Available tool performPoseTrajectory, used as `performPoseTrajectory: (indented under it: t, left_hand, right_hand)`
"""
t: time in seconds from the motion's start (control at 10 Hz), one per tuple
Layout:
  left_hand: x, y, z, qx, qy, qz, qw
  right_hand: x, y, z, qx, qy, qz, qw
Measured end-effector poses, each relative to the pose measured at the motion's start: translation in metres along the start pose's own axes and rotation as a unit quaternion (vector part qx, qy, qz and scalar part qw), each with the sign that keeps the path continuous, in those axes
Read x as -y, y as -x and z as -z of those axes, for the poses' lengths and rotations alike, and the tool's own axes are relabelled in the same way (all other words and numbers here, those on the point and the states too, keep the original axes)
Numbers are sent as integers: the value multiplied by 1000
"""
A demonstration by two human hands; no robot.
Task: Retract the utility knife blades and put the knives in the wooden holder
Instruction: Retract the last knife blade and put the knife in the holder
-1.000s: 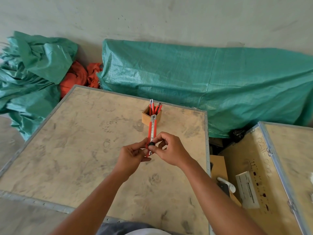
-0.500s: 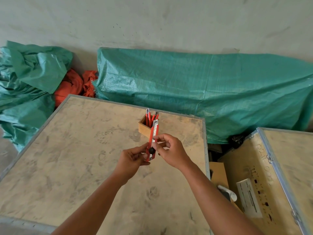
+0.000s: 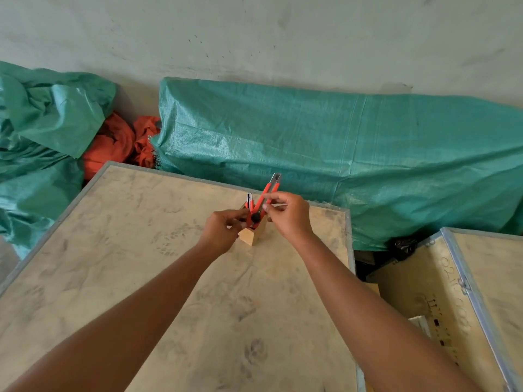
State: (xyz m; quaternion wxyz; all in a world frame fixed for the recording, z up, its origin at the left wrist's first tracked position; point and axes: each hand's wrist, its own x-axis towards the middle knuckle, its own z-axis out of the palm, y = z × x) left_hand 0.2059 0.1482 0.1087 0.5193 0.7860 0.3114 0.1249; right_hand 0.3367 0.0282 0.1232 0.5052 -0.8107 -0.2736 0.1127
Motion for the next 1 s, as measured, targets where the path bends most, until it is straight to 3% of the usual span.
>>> performPoseTrajectory:
  t: [0.1, 0.3, 0.6, 1.0]
  left_hand:
    - [12, -22, -5, -17, -72, 16, 997]
    - [38, -50, -27, 14, -156, 52, 986]
    - [52, -56, -31, 3, -147, 36, 988]
    - [25, -38, -25, -21, -147, 15, 989]
  right_hand:
    - [-12, -8, -20, -47, 26, 4, 999]
    - [-29, -13, -49, -51, 110, 27, 992]
    - [-45, -9, -65, 39, 157, 5, 987]
    - [-25, 5, -40, -10, 108, 5, 994]
